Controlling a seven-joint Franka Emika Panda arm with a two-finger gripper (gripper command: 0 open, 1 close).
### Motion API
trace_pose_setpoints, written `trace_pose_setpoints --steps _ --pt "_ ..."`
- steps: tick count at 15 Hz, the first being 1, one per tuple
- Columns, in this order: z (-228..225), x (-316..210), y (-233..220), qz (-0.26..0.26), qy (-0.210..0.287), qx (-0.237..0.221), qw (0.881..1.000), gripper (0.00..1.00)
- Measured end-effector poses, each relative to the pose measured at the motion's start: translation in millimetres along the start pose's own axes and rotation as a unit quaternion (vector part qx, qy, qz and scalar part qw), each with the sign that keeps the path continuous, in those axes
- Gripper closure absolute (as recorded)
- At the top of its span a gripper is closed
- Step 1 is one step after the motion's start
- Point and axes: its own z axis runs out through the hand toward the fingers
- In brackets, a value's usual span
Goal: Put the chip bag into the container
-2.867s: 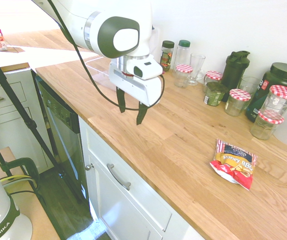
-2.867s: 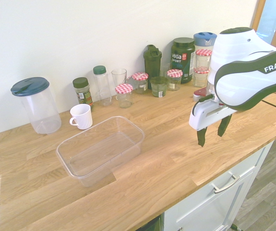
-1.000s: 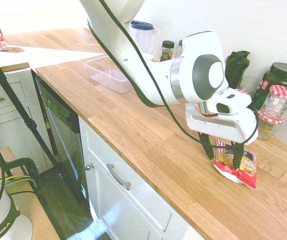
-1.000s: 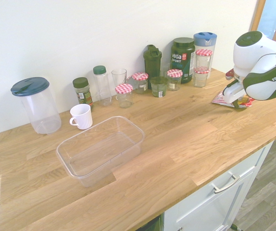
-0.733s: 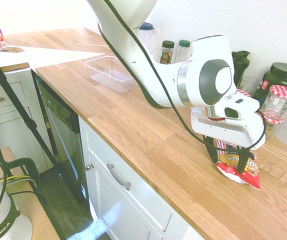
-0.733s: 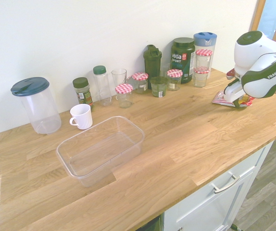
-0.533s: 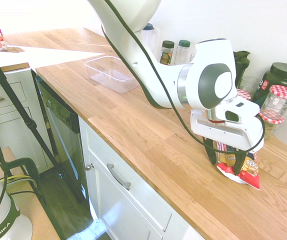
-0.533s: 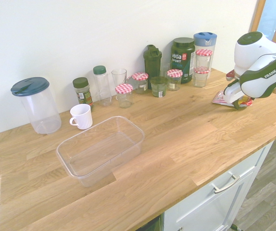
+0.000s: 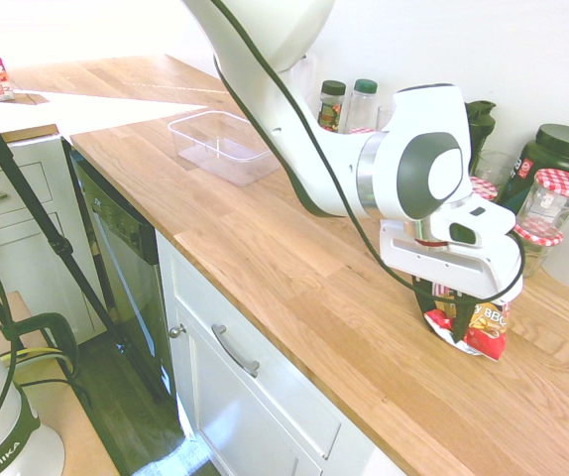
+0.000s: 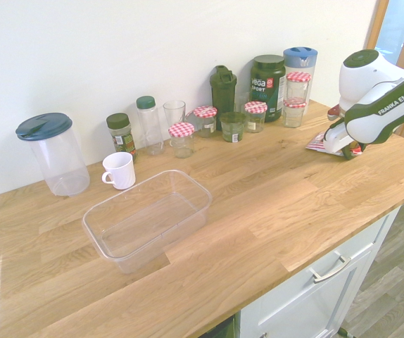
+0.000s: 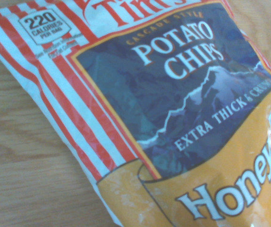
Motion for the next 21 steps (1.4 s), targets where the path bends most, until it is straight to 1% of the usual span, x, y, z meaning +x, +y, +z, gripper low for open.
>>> trace_pose_setpoints --steps 3,8,11,14,16,18,21 --pt "0.0 -1.6 -7.2 -0.007 0.002 0.000 1.000 1.00" --pt "-1.5 0.9 -6.6 -0.005 0.004 0.000 1.000 1.00" --pt "-16.5 1.2 -9.5 -0.006 0.010 0.006 1.000 1.00" --pt "-67.2 -13.5 -10.8 -0.013 0.019 0.024 0.999 1.00" --pt "-112.2 -38.7 -15.2 -0.019 0.026 0.035 0.999 1.00" --pt "-163.2 -74.7 -36.3 -0.026 0.039 0.042 0.998 1.00" --pt "-230.5 -152.5 -90.0 -0.044 0.063 0.044 0.996 1.00"
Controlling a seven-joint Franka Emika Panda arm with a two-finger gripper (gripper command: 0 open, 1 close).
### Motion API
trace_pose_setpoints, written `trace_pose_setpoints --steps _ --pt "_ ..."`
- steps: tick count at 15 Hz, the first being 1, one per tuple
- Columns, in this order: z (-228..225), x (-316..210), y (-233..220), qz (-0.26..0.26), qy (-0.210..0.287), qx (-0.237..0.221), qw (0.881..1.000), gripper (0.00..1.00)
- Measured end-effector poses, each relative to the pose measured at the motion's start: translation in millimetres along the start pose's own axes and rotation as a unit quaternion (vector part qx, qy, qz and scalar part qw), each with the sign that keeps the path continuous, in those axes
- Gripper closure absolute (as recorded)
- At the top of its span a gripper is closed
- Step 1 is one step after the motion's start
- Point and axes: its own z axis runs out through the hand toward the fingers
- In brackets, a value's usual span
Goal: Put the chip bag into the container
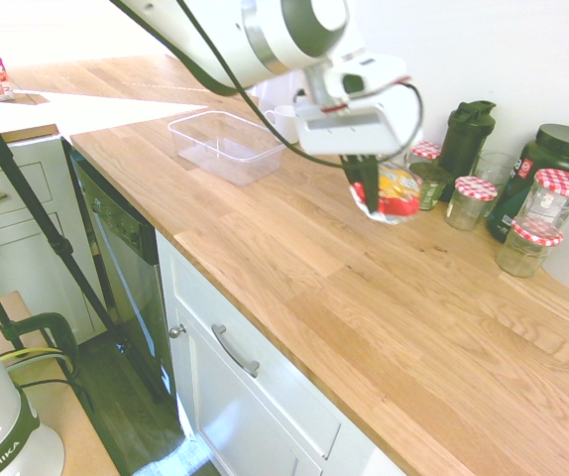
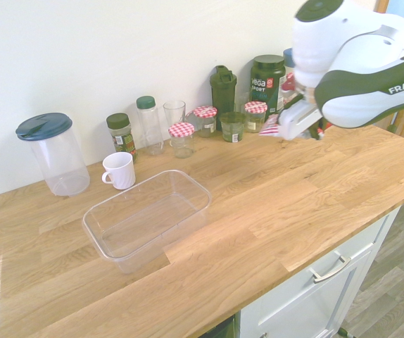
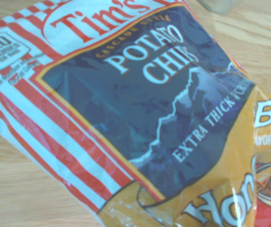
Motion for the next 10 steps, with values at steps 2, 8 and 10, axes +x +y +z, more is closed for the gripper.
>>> trace_pose_setpoints --steps 2,8,10 --pt "-42.0 -45.9 -45.8 -0.017 0.018 0.000 1.000 1.00" --pt "-88.7 -159.0 -178.4 -0.063 0.055 -0.030 0.996 1.00" --pt "-81.1 -184.5 -216.9 -0.076 0.055 -0.043 0.995 1.00"
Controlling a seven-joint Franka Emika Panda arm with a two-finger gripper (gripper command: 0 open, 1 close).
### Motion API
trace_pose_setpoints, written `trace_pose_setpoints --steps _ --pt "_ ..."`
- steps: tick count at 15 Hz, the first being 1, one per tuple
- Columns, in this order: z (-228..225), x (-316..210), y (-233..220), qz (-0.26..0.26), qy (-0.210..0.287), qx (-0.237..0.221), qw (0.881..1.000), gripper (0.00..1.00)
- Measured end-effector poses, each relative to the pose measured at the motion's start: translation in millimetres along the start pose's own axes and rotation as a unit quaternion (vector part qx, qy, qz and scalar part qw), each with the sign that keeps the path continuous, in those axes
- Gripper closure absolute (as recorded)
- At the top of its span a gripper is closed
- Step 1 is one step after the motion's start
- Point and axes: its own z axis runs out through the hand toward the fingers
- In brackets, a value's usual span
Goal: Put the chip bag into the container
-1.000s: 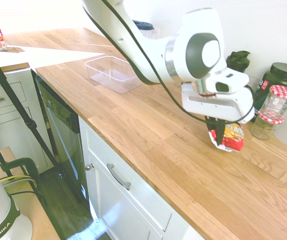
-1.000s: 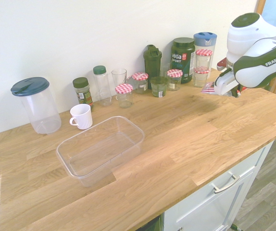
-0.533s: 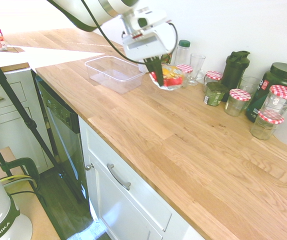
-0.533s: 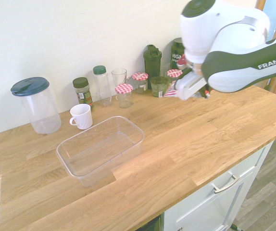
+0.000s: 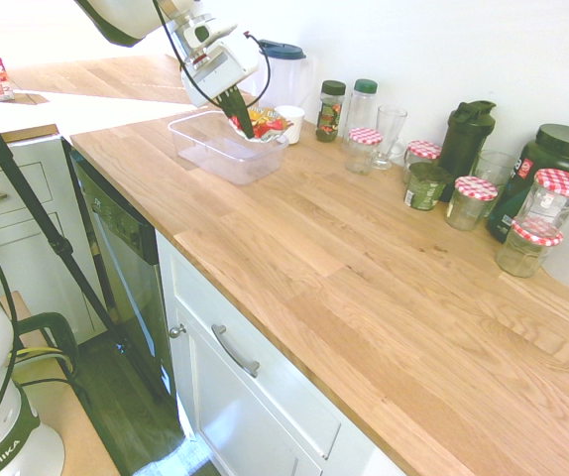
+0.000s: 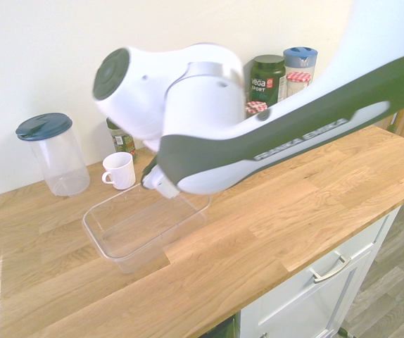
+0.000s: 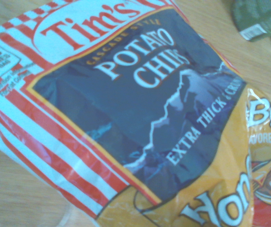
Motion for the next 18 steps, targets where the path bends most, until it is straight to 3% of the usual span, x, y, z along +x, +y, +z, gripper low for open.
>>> trace_pose_setpoints --steps 6,7,18 --pt "5.9 -16.9 -75.1 -0.005 -0.003 -0.025 1.000 1.00" --pt "7.8 -19.0 -80.6 -0.007 -0.005 -0.027 1.000 0.00" --pt "17.9 -48.6 -91.8 -0.027 -0.024 -0.044 0.998 0.00"
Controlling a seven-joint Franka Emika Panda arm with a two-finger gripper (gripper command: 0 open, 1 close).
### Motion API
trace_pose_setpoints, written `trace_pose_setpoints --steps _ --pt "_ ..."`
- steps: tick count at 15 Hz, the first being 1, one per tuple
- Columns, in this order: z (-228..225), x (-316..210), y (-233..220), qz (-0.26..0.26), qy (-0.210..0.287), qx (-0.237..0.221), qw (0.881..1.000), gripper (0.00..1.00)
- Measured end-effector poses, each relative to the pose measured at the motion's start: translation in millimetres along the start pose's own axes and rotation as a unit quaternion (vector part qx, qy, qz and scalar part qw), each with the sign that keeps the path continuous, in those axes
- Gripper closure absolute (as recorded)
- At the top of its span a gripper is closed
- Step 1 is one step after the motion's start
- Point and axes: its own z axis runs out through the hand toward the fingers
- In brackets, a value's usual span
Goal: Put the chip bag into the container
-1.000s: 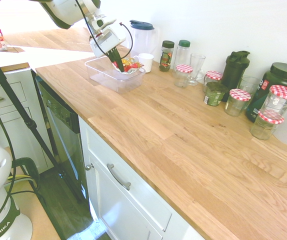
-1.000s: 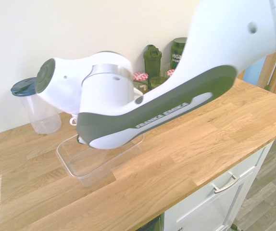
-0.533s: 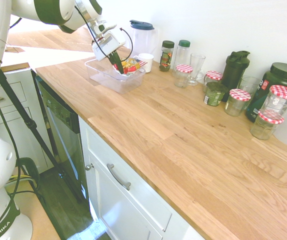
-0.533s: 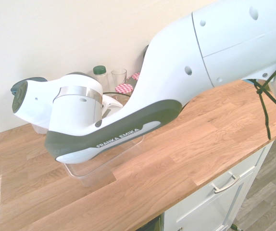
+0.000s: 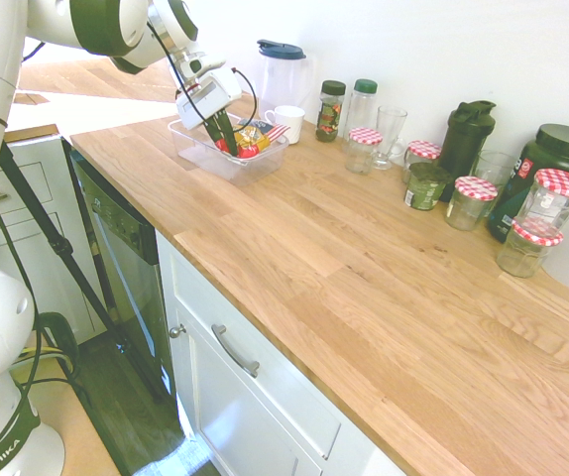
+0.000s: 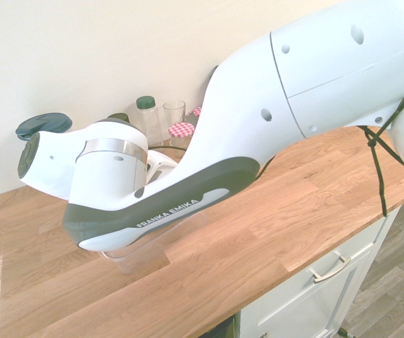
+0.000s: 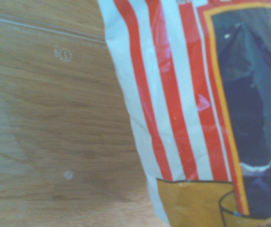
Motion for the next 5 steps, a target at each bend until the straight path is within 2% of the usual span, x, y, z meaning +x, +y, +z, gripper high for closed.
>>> trace_pose_setpoints --steps 2,5 --pt "-15.8 -3.6 3.6 0.001 -0.005 0.011 1.000 0.00" --pt "-65.5 -11.4 21.3 0.005 -0.015 0.047 0.999 0.00"
